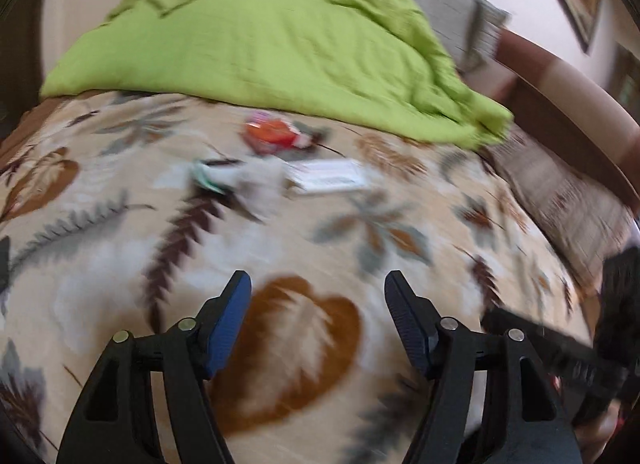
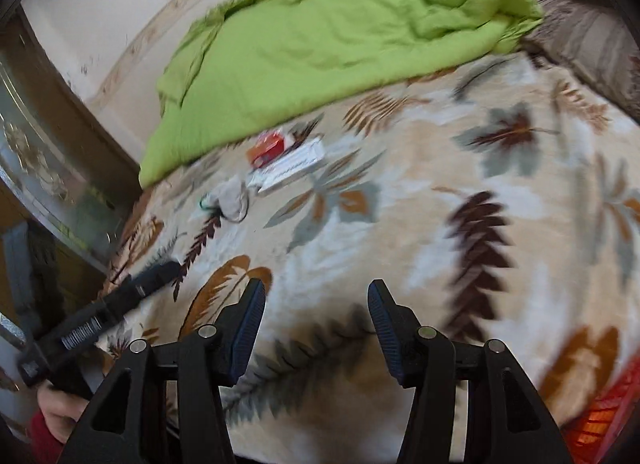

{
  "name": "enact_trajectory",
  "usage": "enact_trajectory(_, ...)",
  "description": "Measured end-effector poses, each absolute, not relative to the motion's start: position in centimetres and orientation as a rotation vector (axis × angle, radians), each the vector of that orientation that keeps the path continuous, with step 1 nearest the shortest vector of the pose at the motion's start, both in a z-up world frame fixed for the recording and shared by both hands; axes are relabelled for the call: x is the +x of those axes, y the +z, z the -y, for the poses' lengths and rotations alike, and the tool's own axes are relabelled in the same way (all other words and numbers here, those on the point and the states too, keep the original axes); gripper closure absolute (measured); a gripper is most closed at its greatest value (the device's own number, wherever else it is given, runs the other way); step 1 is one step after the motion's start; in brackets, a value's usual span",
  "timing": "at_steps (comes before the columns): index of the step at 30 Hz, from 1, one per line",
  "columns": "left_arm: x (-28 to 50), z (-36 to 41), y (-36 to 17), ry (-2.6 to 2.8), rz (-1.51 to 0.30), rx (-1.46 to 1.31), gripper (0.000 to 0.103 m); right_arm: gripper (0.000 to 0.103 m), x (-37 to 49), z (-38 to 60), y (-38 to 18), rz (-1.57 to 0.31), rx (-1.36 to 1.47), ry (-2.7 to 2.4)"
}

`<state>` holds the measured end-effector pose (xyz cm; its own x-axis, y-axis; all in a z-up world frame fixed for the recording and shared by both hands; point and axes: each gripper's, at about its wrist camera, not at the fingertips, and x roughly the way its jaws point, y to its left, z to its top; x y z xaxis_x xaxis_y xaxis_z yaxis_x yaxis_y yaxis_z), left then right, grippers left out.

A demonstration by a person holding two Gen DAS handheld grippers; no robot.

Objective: Collect trash
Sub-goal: 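Move back to the bed and grasp the white sock with the left tool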

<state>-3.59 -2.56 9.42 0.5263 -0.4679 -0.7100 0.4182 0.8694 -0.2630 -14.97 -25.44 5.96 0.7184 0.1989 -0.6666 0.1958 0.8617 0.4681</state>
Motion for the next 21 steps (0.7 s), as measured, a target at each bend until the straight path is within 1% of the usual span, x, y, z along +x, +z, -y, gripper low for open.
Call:
enact_trajectory(4,0.9,2.5,8.9,-0.466,-0.871,-0.069,0.032,0.045,-13.2,24.2,4.8,-0.791,0.54,0.033)
enact_trajectory(6,3.1,3.1,8.5,-0.439,-0.877,-0.069,0.032,0.045,-13.3,24.0,5.0,-0.756,0.527,0.045)
enact_trajectory(12,8.5,6.8,5.4,-0.377,-0.918,-0.016,0.031,0.045,-13.7,24.6,5.1,-0.729,0.555,0.053)
enact_trajectory(13,9.1,7.4,4.7,-0.377,-0.929,0.003,0.035,0.045,-13.7,24.7,5.1,-0.729,0.563,0.059)
enact_trajectory(14,9.6,7.7,4.1,-0.372,-0.937,0.017,0.042,0.045,-13.6,24.8,5.0,-0.73,0.571,0.062)
enact_trajectory(15,10.0,7.9,3.6,-0.354,-0.943,0.032,0.054,0.045,-13.6,25.0,4.9,-0.73,0.58,0.061)
enact_trajectory(20,9.4,6.7,2.8,-0.357,-0.918,0.009,0.071,0.044,-13.2,25.3,4.6,-0.739,0.622,0.088)
enact_trajectory(21,8.9,6.2,3.0,-0.358,-0.917,0.003,0.085,0.044,-13.3,25.4,4.6,-0.739,0.629,0.091)
